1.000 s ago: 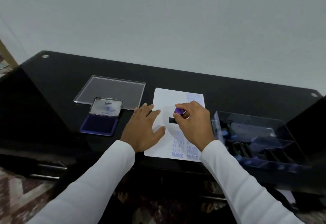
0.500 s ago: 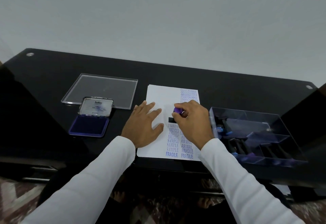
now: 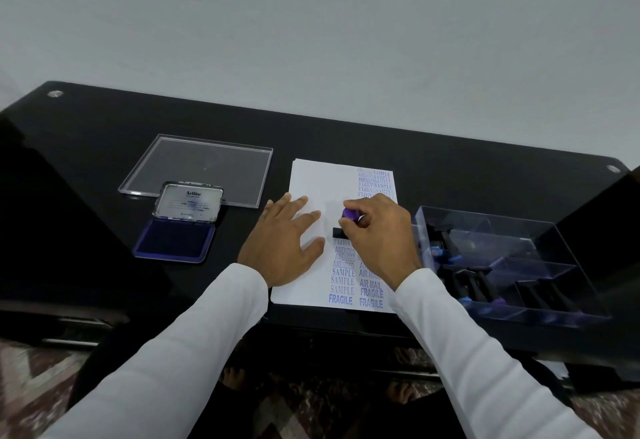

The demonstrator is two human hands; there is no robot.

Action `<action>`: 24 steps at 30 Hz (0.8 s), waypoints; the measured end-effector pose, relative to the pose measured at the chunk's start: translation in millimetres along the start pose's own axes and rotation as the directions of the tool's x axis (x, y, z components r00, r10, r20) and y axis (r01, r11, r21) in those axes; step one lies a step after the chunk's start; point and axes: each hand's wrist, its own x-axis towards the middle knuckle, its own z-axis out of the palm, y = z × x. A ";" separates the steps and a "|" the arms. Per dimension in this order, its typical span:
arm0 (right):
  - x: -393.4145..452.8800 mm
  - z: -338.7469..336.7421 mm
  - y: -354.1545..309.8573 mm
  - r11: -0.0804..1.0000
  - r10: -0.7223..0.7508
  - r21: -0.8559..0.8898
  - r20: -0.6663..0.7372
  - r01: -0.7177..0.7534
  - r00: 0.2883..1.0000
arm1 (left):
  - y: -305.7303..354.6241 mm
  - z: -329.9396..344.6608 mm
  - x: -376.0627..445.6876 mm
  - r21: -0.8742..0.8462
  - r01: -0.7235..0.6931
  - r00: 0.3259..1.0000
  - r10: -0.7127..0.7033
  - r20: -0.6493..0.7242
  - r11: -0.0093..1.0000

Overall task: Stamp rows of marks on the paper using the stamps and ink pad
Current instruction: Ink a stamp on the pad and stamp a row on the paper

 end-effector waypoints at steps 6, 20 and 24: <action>-0.3 2.6 2.0 1.000 0.014 0.005 0.007 -0.014 1.000 | 0.2 0.1 -0.6 -0.008 0.001 1.000 -0.001 -0.003 1.000; 3.1 5.1 4.2 0.999 -0.008 -0.033 0.018 0.008 1.000 | -1.9 1.7 0.9 0.005 -0.002 1.000 0.002 0.002 1.000; 4.3 5.1 4.4 0.999 -0.024 -0.040 0.027 0.025 0.999 | -0.7 1.1 0.5 -0.005 -0.001 1.000 0.001 -0.002 1.000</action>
